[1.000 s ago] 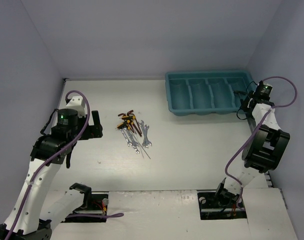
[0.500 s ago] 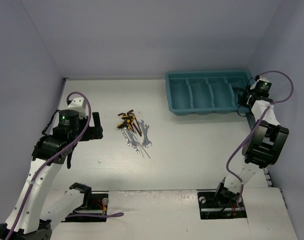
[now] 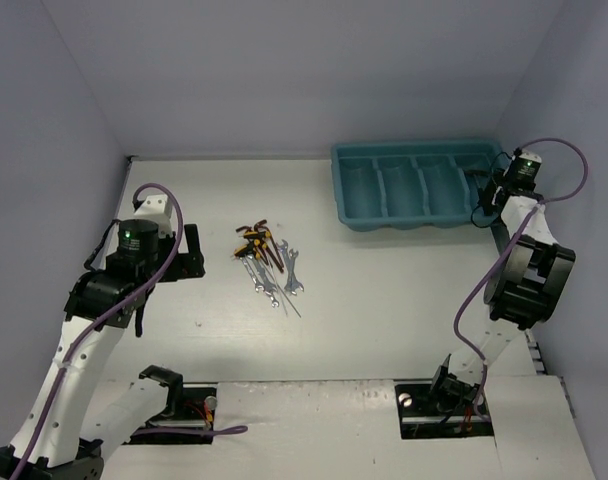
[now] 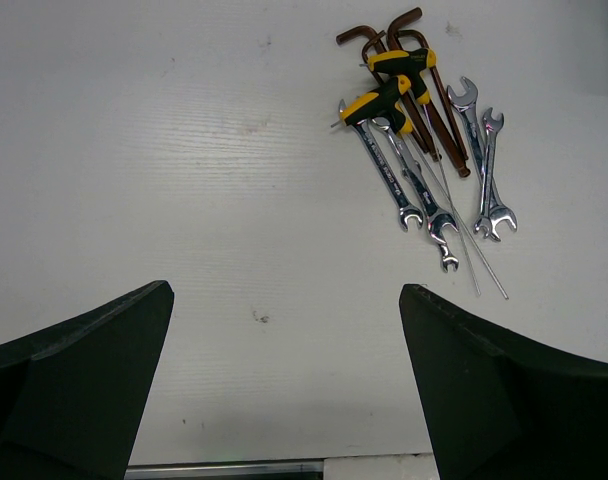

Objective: Sort the tools into containers

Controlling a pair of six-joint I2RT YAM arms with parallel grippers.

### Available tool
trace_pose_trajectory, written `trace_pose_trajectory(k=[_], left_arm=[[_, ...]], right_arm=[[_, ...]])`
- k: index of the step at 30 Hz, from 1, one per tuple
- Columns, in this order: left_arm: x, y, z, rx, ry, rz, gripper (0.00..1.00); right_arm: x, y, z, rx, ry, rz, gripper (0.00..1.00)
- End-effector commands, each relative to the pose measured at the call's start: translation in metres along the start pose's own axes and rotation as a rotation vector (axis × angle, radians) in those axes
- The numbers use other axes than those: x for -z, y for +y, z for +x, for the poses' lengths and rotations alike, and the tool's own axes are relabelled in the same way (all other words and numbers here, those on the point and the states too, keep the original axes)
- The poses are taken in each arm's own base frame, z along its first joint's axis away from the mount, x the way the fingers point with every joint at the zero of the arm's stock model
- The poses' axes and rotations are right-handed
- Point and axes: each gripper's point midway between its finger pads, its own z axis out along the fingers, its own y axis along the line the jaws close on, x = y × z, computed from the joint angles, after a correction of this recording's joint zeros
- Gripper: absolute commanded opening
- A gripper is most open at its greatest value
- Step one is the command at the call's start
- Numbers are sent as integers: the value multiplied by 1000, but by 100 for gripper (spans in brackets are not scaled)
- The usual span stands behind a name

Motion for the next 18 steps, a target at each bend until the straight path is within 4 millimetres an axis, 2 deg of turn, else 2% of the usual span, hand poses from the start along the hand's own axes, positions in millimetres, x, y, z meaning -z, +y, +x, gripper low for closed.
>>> trace_pose_trajectory(k=[1,4,6,7,9,11,13,15,18], left_arm=[[-2,-1,-16,-16,-47,-9,95],[-2,0,-18,-19,-50,-16,96],[-2,2,-19,-24,-53,-23,95],[-2,2,-20,-27,-54,-27,95],[-2,4,-21,-30,-58,-34,95],[-2,6,-22,-32,-60,-45,95],[-2,7,-22,-35,-60,-54,95],[-2,8,-22,-35,-59,-57,95],[-3,9,-22,-29,-56,-66,95]], right_arm=[[46,-23,-89,-18,-256,148,47],[67,-12,-106,2,-307,133,55],[87,13,-115,26,-340,71,56],[94,29,-115,46,-345,27,57],[120,89,-111,112,-368,-113,58],[138,141,-93,159,-356,-228,59],[158,198,-67,209,-332,-350,59],[167,236,-42,235,-297,-430,59],[198,313,10,309,-228,-609,59]])
